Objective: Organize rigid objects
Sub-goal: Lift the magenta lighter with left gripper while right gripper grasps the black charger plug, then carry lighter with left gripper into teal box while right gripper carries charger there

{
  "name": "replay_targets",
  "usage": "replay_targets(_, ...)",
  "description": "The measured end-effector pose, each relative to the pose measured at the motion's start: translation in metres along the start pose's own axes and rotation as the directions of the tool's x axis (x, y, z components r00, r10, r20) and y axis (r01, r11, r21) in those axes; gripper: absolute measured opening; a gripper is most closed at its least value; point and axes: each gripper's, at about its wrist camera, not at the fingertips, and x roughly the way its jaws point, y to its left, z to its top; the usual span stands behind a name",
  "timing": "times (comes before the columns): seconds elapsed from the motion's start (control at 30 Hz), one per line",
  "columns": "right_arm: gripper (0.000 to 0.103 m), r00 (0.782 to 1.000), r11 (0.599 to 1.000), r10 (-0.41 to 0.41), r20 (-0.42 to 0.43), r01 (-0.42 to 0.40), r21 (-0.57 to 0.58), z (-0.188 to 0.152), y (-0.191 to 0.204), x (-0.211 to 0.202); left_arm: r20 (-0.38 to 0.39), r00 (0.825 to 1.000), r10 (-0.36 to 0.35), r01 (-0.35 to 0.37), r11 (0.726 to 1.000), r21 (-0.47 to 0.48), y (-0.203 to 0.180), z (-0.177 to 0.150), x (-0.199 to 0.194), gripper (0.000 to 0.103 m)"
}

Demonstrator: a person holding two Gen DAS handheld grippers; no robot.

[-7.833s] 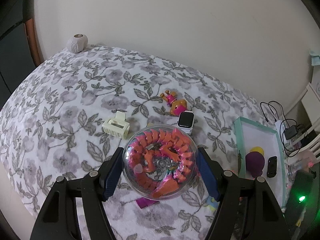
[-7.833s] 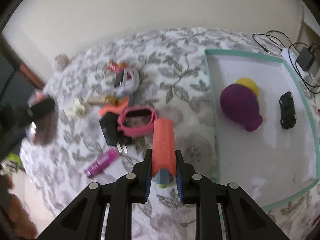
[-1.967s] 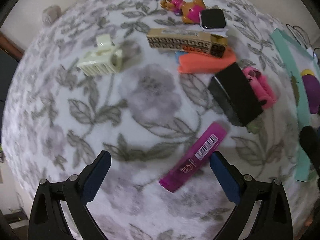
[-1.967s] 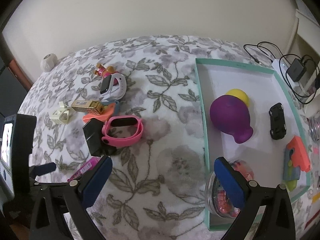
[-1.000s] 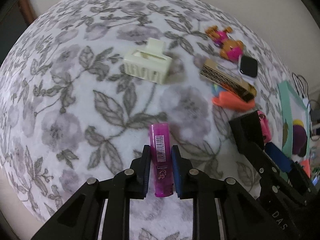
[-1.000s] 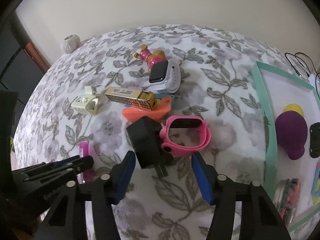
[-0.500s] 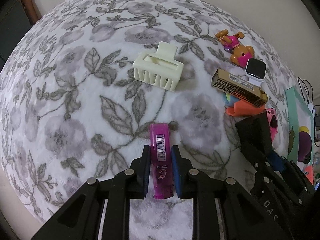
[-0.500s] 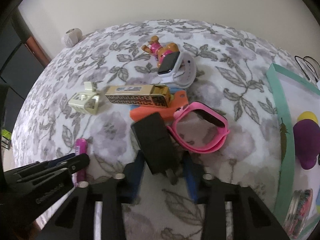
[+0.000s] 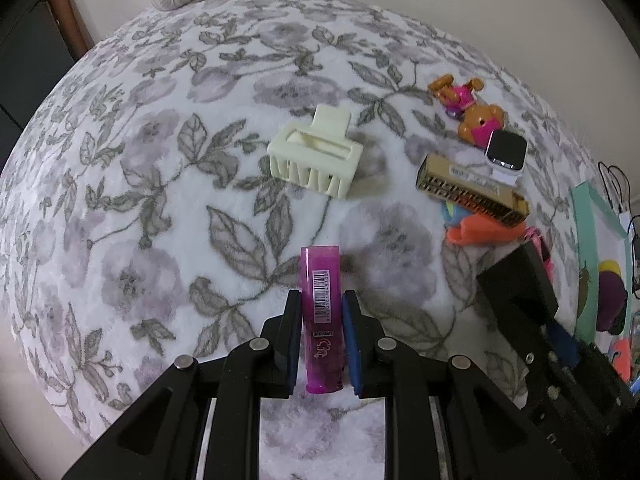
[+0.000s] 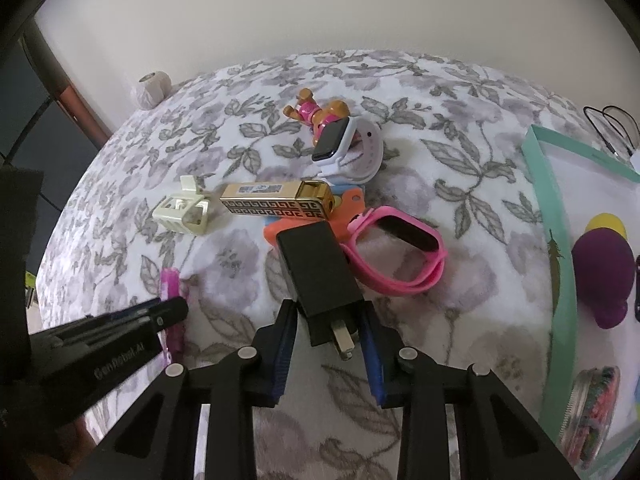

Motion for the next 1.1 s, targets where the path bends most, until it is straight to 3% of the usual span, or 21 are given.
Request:
replay_targets(0.47,0.029,0.991,0.995,0.082,0.105,-0.087,0.038,0.009,-0.012,-0.038,0.171,0.985,-0.031,0.033,0.999,-0.01,-0.012,0.007,-0.052,0.02)
replay_targets(0.93,0.029,0.989,0.995,0.086,0.118,-0.092,0.048,0.011,-0.02,-0.046,0.201,0.979,-0.039,0.039,0.999,0.006,-0.02,0.008,-0.058,0.02)
replay_targets(1.1,0.029,0.977,0.989,0.085,0.195,-0.107,0.103,0.02,-0.04,-0.073,0.23,0.968,-0.096,0.088,0.995,0.049,-0.039,0.01,-0.074,0.02)
